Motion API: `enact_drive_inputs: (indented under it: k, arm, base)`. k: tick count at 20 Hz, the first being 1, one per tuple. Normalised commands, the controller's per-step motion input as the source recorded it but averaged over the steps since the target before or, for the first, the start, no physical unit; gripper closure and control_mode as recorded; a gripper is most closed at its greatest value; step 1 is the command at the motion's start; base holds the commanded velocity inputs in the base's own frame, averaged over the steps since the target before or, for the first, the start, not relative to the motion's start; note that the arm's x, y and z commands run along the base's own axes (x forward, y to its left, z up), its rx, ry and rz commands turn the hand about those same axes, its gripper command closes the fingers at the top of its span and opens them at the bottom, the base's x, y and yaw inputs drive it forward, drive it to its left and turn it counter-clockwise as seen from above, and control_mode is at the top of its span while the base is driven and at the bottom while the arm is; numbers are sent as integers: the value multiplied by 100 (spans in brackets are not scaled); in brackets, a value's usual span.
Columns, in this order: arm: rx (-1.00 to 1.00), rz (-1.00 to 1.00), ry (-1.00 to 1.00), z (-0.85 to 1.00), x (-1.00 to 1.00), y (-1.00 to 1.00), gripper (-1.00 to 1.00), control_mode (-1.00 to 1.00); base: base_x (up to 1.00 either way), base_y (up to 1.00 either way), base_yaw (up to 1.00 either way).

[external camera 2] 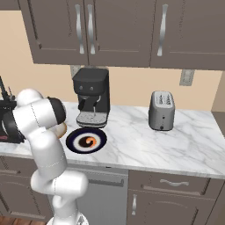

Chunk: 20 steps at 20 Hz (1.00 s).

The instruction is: Place the shrimp on the plate and place the lemon on the same plate.

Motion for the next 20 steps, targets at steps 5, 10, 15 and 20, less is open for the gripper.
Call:
enact_drive_inputs:
  k: [5, 10, 15, 20]
  arm:
    - [0, 0, 0, 2, 0, -6, 100, -100]
    - [0, 0, 0, 34, -1, -9, 100, -100]
    - [5, 0, 3, 48, -17, -15, 100, -100]
    - [3, 0, 4, 45, -28, -32, 100, -100]
  base:
    - [0, 0, 0]
    - [0, 0, 0]
    - [0, 0, 0]
    - [0, 0, 0]
